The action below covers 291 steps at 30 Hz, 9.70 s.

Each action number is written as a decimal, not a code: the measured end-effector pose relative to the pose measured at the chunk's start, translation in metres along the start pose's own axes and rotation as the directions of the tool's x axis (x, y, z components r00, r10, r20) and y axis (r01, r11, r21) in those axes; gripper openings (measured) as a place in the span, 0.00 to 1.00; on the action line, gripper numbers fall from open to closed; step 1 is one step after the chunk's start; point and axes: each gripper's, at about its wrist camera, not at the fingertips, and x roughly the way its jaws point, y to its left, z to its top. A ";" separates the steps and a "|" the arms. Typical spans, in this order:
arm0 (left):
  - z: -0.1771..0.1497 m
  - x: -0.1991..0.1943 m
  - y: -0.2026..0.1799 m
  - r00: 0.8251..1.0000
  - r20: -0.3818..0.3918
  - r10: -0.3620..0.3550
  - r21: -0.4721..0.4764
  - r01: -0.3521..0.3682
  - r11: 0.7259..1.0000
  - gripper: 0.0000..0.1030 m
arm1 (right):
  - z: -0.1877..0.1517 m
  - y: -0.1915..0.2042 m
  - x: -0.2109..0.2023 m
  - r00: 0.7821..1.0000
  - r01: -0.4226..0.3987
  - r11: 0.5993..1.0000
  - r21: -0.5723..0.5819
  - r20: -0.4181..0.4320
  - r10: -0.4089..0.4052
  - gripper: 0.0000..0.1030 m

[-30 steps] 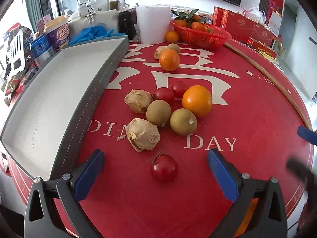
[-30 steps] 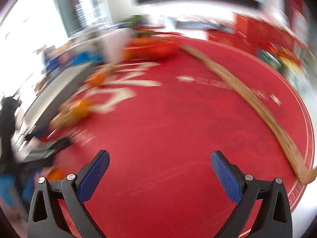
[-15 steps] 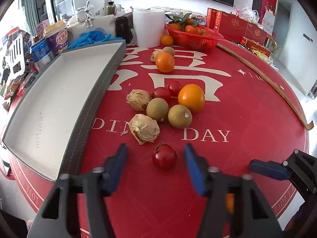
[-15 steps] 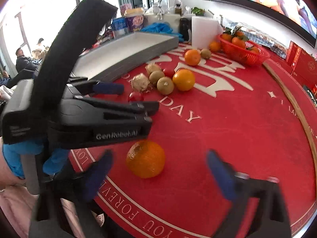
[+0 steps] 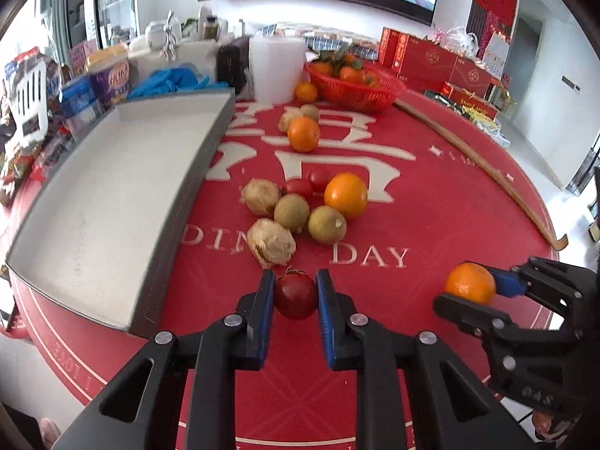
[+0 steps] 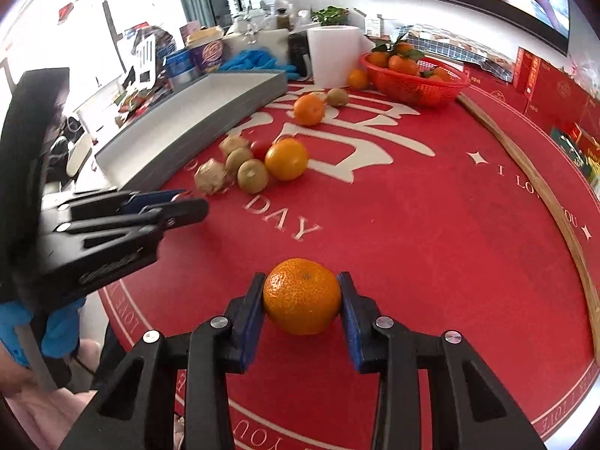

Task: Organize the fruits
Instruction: 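Carry the tomato and mandarin into the white tray and open both tools, then grasp the dried papery fruit with the left tool while the right tool grasps an orange, then place the dried fruit and orange into the white tray, opening both tools, then grasp a dried fruit with the left tool while the right tool grasps a kiwi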

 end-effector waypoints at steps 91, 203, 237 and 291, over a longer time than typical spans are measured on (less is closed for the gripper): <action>0.022 0.049 0.008 0.998 -0.036 0.057 0.102 -0.053 0.993 0.53 | 0.037 -0.048 0.040 0.991 0.135 0.982 0.132 -0.043 -0.130 1.00; 0.038 0.017 0.191 0.948 -0.015 0.319 -0.296 -0.309 0.904 0.29 | 0.169 0.133 0.121 0.978 -0.185 0.964 -0.192 -0.130 0.162 0.36; 0.065 -0.007 0.104 0.985 0.080 0.156 -0.103 -0.148 0.984 0.79 | 0.167 -0.072 0.111 0.989 0.130 0.952 0.277 -0.107 -0.104 1.00; 0.146 0.148 -0.009 0.989 -0.118 0.094 0.022 -0.092 0.995 0.71 | 0.143 -0.133 0.090 0.978 0.176 0.950 0.259 0.065 -0.199 0.78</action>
